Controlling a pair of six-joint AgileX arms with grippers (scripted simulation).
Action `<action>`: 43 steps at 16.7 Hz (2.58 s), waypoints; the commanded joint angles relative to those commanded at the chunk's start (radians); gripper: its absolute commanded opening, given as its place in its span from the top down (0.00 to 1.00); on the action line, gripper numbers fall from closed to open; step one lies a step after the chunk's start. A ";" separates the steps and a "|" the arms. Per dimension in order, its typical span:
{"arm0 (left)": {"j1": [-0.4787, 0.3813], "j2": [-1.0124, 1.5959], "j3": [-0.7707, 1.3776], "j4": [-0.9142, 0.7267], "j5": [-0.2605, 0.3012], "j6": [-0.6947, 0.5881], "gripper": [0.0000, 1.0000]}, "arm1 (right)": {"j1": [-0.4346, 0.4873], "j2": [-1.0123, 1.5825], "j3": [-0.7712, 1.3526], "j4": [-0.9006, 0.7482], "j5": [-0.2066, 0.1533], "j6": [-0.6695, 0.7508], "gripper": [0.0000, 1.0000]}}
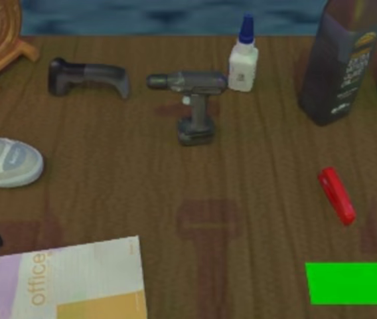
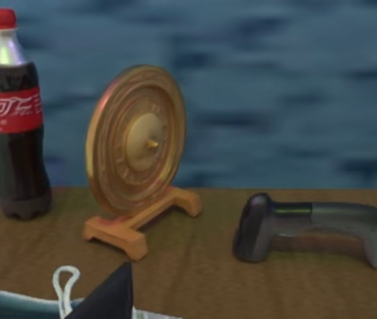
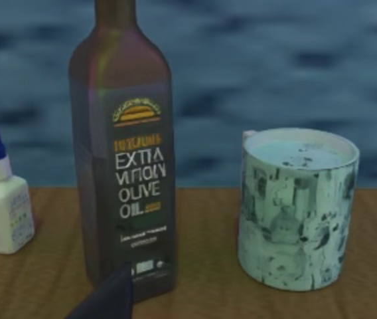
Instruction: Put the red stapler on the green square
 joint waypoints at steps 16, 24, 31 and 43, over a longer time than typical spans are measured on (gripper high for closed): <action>0.000 0.000 0.000 0.000 0.000 0.000 0.00 | 0.139 1.025 0.794 -0.581 0.001 0.004 0.00; 0.000 0.000 0.000 0.000 0.000 0.000 0.00 | 0.239 1.739 1.340 -0.991 -0.002 0.005 0.00; 0.000 0.000 0.000 0.000 0.000 0.000 0.00 | 0.276 1.999 1.562 -1.134 -0.002 0.006 0.00; 0.000 0.000 0.000 0.000 0.000 0.000 0.00 | 0.277 2.099 1.406 -0.869 -0.001 0.008 0.00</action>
